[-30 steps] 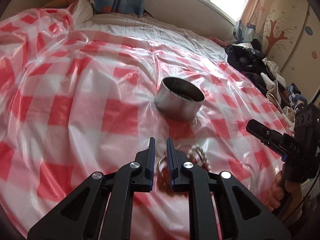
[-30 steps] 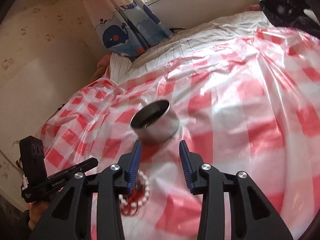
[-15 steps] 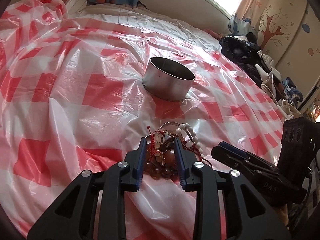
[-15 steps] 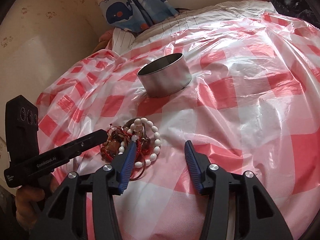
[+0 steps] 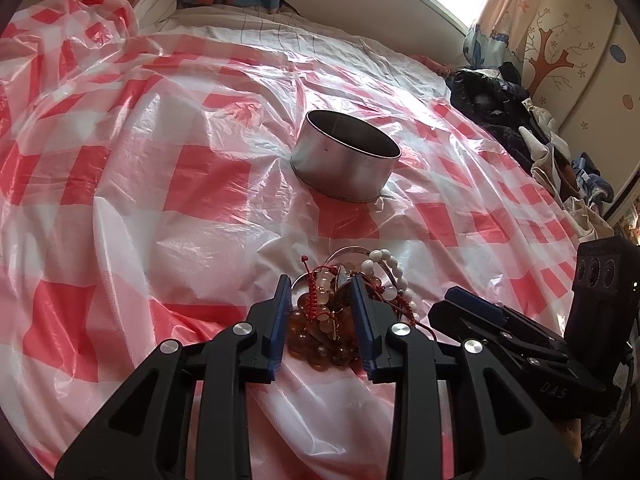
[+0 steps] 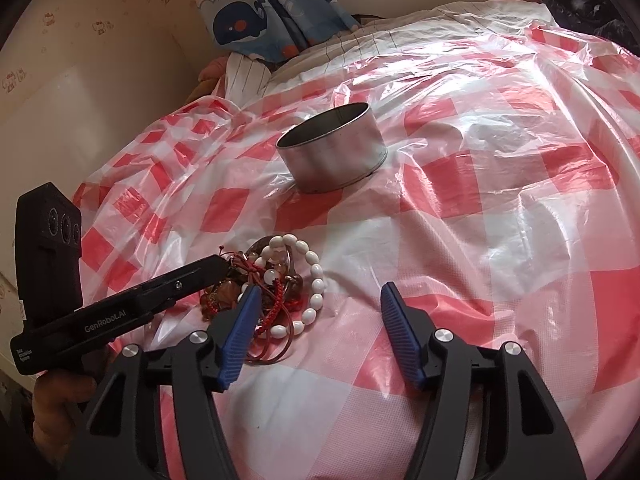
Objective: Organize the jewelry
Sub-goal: 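Grasp a red string bracelet from the pile with the left gripper and lift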
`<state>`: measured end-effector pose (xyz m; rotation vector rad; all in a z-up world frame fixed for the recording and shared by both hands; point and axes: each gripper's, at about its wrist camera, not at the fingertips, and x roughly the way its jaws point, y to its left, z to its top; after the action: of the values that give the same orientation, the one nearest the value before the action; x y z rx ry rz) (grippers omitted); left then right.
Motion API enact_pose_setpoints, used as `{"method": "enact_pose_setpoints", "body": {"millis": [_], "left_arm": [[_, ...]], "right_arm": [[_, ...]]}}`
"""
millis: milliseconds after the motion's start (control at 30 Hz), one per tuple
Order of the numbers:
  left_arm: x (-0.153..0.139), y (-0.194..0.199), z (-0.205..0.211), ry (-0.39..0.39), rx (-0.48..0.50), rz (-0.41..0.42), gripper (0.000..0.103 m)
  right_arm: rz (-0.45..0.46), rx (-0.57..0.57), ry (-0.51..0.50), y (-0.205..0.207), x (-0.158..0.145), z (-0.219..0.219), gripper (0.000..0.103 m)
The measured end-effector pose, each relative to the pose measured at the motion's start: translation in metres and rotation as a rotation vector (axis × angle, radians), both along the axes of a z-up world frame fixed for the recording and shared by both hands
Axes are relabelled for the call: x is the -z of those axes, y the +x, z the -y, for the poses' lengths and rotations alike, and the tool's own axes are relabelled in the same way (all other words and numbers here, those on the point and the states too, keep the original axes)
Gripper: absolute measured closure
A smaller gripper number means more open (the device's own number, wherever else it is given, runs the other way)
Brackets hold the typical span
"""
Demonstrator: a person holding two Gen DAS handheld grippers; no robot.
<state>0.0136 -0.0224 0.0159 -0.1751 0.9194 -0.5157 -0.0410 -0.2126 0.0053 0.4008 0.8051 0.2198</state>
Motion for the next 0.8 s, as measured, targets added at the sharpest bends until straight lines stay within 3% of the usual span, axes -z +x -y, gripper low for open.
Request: {"method": "enact_pose_setpoints", "body": {"millis": [100, 167, 267, 600, 667, 800], "left_arm": [[-0.004, -0.002, 0.002, 0.022, 0.012, 0.03, 0.097], [-0.008, -0.004, 0.002, 0.028, 0.017, 0.05, 0.101], [-0.016, -0.005, -0.004, -0.028, 0.019, 0.067, 0.101], [-0.049, -0.01, -0.045, -0.357, -0.013, 0.179, 0.101], [-0.054, -0.013, -0.047, -0.356, -0.024, 0.204, 0.101], [-0.049, -0.008, -0.047, -0.343, -0.046, 0.172, 0.101]], "right_arm": [[0.001, 0.005, 0.005, 0.0, 0.0, 0.0, 0.041], [0.001, 0.008, 0.009, 0.0, 0.0, 0.001, 0.04], [0.0, 0.009, 0.011, 0.0, -0.001, 0.001, 0.04], [0.007, 0.005, 0.001, -0.001, -0.002, 0.0, 0.036], [0.014, -0.009, -0.001, -0.001, -0.002, -0.002, 0.036], [0.022, -0.064, -0.04, -0.001, -0.004, -0.017, 0.036]]}}
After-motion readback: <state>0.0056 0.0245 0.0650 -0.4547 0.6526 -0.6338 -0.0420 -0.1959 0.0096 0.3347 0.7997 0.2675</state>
